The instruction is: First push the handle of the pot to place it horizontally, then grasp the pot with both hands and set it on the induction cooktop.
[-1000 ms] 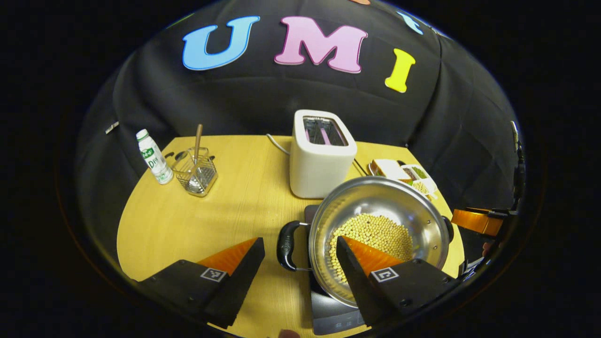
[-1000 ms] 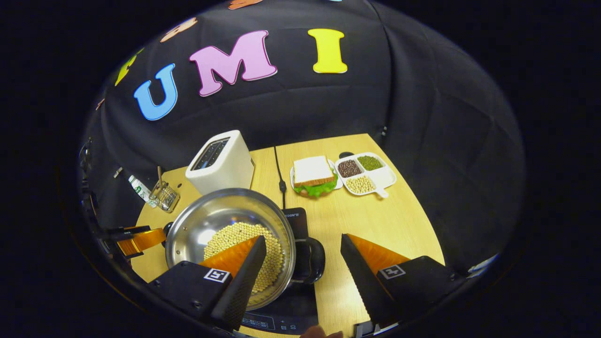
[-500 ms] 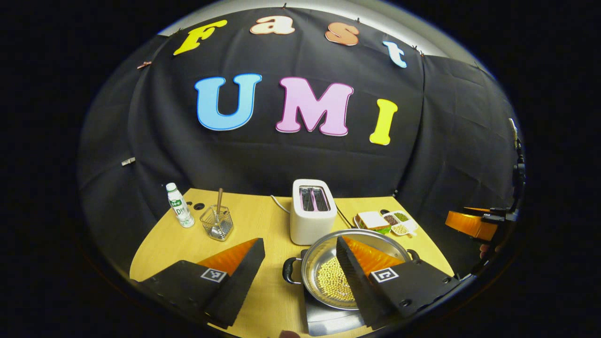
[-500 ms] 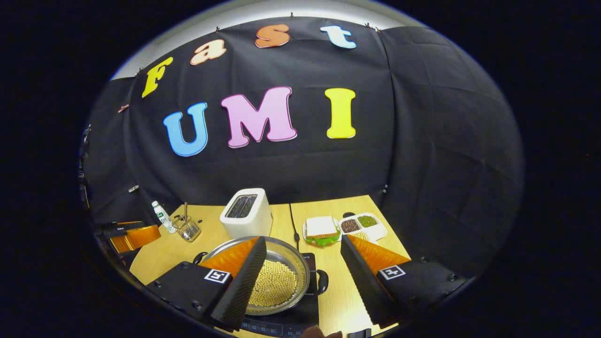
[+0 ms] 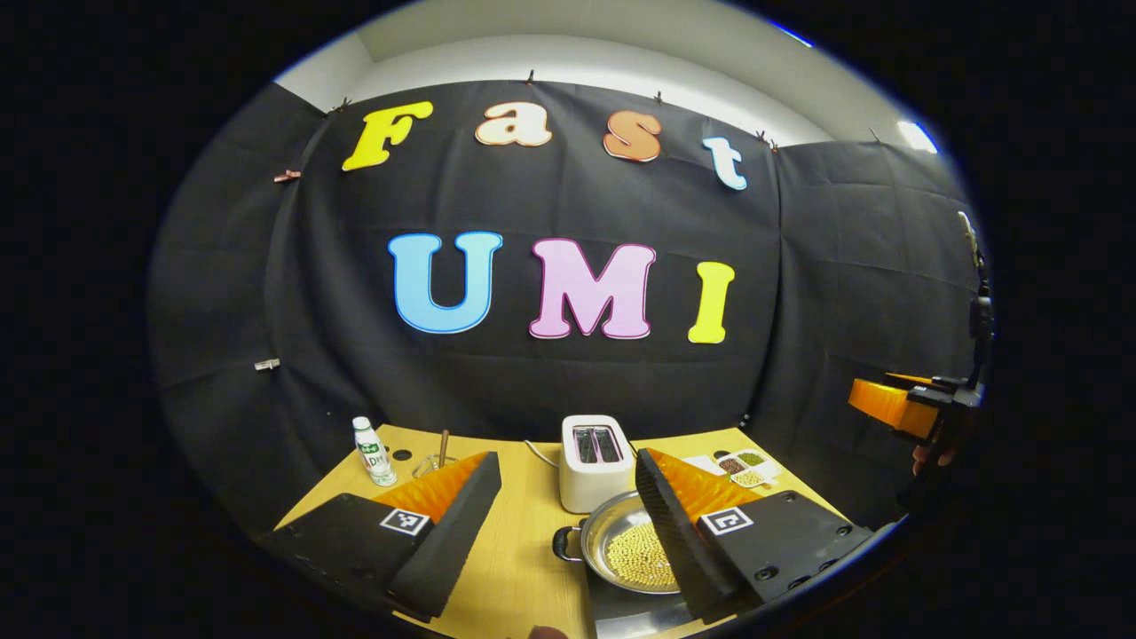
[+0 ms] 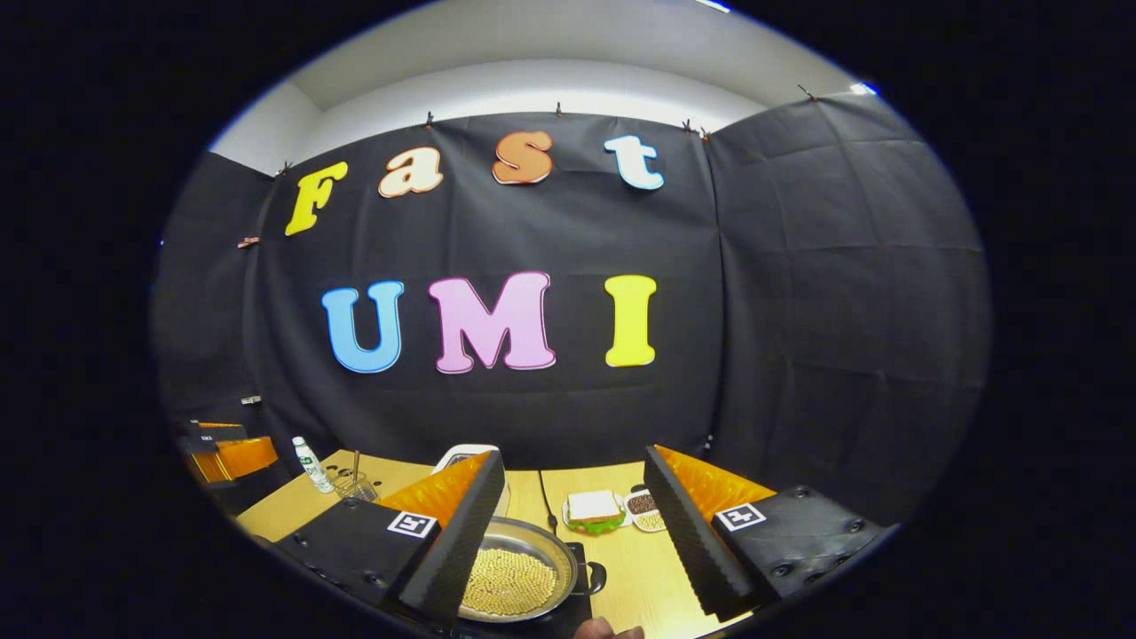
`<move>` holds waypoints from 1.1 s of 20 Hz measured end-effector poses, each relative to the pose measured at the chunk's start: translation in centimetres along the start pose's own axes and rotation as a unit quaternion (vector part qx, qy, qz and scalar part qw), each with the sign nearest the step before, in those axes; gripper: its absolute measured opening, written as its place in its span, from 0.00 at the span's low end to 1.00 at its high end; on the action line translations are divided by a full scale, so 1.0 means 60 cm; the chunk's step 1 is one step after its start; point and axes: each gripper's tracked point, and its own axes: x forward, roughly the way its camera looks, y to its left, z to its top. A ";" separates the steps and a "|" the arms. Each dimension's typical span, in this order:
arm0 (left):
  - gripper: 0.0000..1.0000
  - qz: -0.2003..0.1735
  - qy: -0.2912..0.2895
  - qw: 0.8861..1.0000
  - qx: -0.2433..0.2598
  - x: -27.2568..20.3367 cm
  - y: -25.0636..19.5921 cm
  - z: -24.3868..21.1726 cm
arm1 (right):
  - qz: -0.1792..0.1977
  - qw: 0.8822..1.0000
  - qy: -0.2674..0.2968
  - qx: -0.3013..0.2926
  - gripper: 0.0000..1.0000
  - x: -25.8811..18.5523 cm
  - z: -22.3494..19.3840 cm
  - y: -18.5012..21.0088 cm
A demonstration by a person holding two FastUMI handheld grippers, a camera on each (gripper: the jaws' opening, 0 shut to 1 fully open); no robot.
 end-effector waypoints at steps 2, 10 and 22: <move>0.95 0.003 -0.017 1.000 0.001 -0.017 0.001 0.022 | 0.004 1.000 -0.027 -0.008 0.98 -0.017 0.030 0.015; 0.95 0.012 -0.061 0.998 0.023 -0.069 0.005 0.049 | 0.006 0.997 -0.062 -0.049 0.98 -0.060 0.048 0.046; 0.95 0.001 -0.058 0.998 0.017 -0.077 0.002 0.047 | 0.005 0.999 -0.032 -0.038 0.98 -0.059 0.027 0.039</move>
